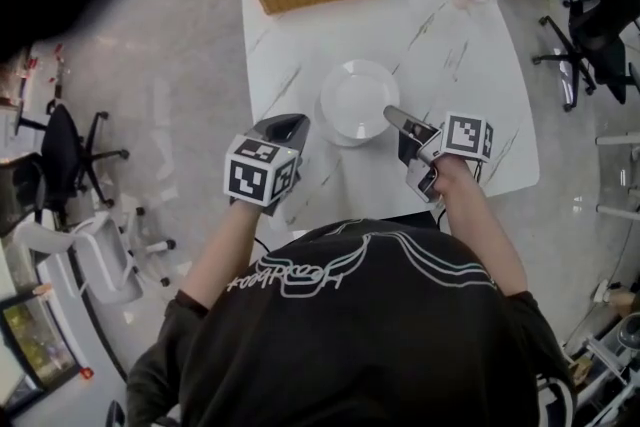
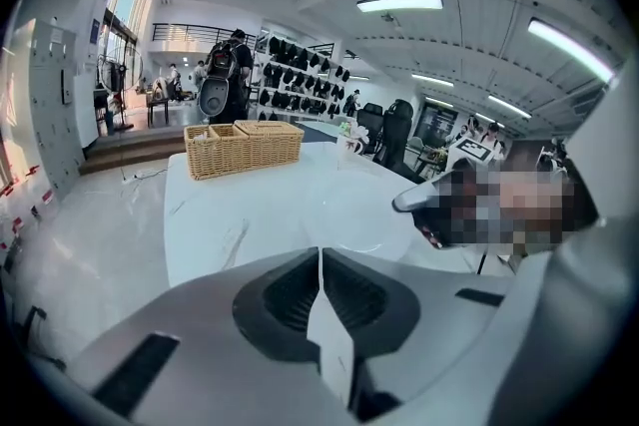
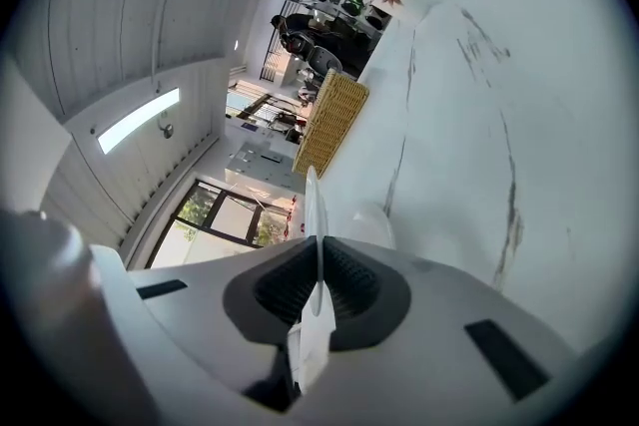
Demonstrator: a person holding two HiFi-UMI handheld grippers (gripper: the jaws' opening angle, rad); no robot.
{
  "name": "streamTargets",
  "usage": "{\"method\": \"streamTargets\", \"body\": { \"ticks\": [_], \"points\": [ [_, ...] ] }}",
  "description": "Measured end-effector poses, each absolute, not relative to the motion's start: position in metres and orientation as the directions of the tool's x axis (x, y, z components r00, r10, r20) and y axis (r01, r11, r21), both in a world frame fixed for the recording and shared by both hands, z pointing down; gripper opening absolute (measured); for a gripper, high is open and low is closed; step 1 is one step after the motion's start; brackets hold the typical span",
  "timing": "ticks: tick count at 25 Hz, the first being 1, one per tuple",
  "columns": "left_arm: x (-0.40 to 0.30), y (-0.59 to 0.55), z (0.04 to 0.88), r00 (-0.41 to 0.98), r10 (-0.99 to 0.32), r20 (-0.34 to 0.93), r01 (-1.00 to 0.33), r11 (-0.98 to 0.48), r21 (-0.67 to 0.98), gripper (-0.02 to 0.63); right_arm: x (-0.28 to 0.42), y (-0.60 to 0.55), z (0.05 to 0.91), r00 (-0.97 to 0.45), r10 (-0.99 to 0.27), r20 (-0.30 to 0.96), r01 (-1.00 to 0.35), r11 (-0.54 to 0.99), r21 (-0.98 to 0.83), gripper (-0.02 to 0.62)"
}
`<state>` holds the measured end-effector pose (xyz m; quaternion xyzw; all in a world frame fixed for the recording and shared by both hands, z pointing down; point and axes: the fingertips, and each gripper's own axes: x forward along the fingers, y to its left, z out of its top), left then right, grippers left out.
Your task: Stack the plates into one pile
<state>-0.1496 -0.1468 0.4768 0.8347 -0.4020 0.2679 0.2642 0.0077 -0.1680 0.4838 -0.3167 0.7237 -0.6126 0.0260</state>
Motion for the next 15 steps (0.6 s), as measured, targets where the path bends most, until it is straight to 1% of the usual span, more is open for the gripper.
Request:
{"method": "streamTargets", "body": {
  "ticks": [10,15],
  "points": [
    [-0.162,-0.137,0.496,0.51,-0.528,0.679,-0.834,-0.497,0.24,0.032,-0.008,-0.163,0.514,-0.826,-0.433,0.362,-0.407,0.013,-0.913,0.039],
    [-0.164,-0.135,0.501,0.504,-0.522,0.688,-0.837,-0.491,0.241,0.032,-0.012,-0.163,0.521,-0.832,-0.422,0.36,-0.407,0.024,-0.913,0.04]
  ]
}}
